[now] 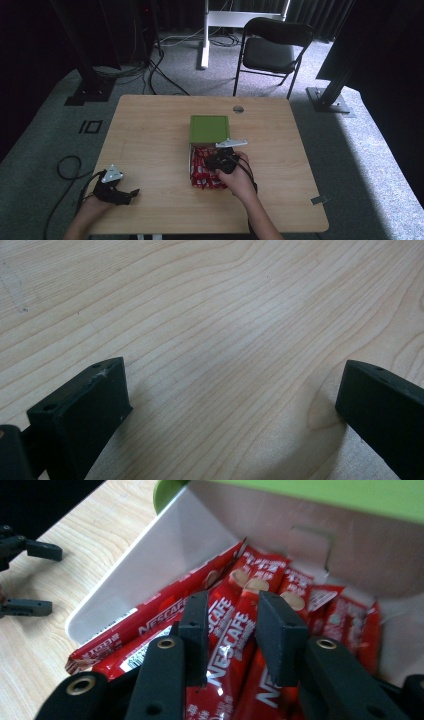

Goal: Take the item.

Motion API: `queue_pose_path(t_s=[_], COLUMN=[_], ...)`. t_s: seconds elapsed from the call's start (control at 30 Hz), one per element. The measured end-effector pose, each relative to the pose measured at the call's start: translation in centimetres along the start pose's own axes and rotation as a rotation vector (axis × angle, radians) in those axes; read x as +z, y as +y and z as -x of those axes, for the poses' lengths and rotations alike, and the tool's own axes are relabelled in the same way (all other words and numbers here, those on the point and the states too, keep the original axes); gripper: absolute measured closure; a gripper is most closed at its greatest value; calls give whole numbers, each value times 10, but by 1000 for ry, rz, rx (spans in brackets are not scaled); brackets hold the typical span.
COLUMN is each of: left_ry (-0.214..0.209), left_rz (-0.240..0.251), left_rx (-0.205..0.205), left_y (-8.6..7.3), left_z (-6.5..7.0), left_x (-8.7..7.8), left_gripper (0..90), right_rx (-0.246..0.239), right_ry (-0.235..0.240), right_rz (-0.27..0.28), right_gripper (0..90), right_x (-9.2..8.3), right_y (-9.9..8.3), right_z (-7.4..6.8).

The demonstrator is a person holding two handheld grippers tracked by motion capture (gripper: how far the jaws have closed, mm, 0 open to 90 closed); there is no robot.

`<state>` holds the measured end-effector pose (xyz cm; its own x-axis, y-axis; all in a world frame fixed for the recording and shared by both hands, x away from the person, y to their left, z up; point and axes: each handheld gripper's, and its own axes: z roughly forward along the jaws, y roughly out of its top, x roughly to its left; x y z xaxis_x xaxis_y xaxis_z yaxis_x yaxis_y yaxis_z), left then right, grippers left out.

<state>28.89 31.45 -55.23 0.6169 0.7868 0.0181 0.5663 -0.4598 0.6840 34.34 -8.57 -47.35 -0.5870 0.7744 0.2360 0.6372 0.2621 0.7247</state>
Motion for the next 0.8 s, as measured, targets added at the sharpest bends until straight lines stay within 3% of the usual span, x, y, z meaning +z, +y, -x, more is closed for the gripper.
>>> queue_pose_path(t_s=[0.1, 0.23, 0.5, 0.63, 0.8], left_ry=[0, 0, 0, 0, 0], left_rz=[0, 0, 0, 0, 1], left_rx=[0, 0, 0, 0, -1], left_y=[0, 0, 0, 0, 0], left_z=[0, 0, 0, 0, 0], left_x=[0, 0, 0, 0, 0], left_gripper=[15, 15, 15, 15, 15], right_rx=[10, -21, -28, -17, -21], right_ry=[-37, -105, -180, -166, -137], right_rz=[-7, -27, -53, -26, 16], right_gripper=[714, 708, 717, 808, 813], right_x=[4, 8, 20, 18, 9], right_y=[-1, 0, 1, 1, 5], right_z=[-2, -9, -14, -12, -12])
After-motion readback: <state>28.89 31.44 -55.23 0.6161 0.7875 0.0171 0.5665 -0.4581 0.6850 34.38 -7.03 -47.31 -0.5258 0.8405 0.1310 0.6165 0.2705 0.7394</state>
